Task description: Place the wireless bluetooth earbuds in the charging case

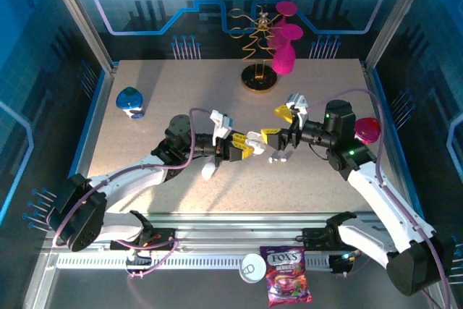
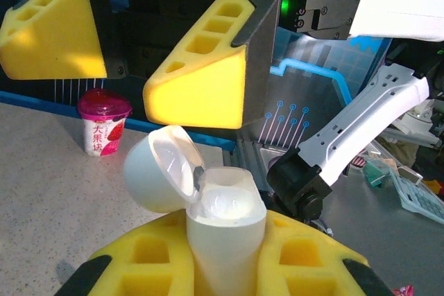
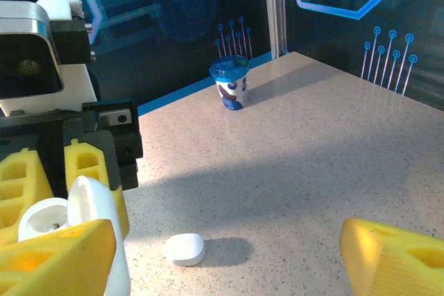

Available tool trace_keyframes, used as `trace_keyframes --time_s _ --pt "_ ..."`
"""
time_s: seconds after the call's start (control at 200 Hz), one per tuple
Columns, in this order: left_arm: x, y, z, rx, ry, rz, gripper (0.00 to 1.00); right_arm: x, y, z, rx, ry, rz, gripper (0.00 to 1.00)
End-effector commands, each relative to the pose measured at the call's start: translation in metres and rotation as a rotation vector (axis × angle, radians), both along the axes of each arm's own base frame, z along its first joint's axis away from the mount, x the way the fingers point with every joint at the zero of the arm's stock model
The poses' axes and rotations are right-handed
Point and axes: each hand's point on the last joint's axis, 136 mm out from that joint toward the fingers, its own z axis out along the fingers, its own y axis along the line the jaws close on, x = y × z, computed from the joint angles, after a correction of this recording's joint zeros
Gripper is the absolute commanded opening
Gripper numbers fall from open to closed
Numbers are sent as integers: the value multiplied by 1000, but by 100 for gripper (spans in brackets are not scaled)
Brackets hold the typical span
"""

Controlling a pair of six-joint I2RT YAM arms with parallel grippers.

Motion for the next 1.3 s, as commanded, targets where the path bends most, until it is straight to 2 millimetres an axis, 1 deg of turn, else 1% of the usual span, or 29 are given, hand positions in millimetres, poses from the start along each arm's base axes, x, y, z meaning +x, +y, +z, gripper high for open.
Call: trace_keyframes --time_s 0.0,0.1,0.18,0.22,0.29,0.38,0.44,0.53,0.615,0.735,0.8,0.871,0.936,1.011,1.111,1.211,1.246,1.261,1.296 --pt "-9 0 11 -33 -81 -32 10 -3 -7 17 37 -40 -17 85" --pt "-4 1 5 -30 -109 7 12 -6 -11 23 72 -39 -28 85" --pt "1 3 -5 -26 -149 48 12 -5 -16 24 98 -27 -50 85" --pt "4 4 -8 -31 -169 67 11 -2 -20 23 105 -7 -73 85" --pt "8 6 -9 -48 -193 101 11 6 -29 14 98 57 -130 85" --pt "13 8 -12 -66 -214 148 11 17 -42 -8 50 168 -205 85" --pt "16 11 -13 -76 -234 179 11 24 -53 -27 3 254 -272 85" --pt "18 14 -18 -89 -267 207 11 31 -70 -63 -80 382 -375 84" --pt "20 17 -21 -104 -284 217 10 32 -85 -99 -178 496 -463 83" --pt "23 21 -22 -143 -279 212 10 34 -96 -127 -219 581 -549 83" --pt "29 24 -25 -156 -260 210 9 35 -97 -139 -228 609 -574 82" --pt "33 24 -31 -150 -247 206 8 35 -97 -154 -277 634 -599 82" --pt "33 23 -38 -137 -252 193 8 34 -95 -166 -337 658 -603 81" --pt "33 24 -39 -132 -256 198 8 33 -90 -178 -404 684 -593 80" --pt "29 27 -34 -141 -280 205 8 31 -78 -194 -468 715 -555 79" --pt "23 30 -28 -151 -309 197 8 28 -63 -210 -497 744 -506 77" --pt "21 31 -26 -155 -318 196 8 28 -59 -218 -510 763 -502 75" --pt "20 31 -25 -157 -323 196 8 35 -55 -212 -496 751 -501 74" --pt "18 32 -23 -160 -333 195 8 38 -50 -216 -498 773 -494 73"
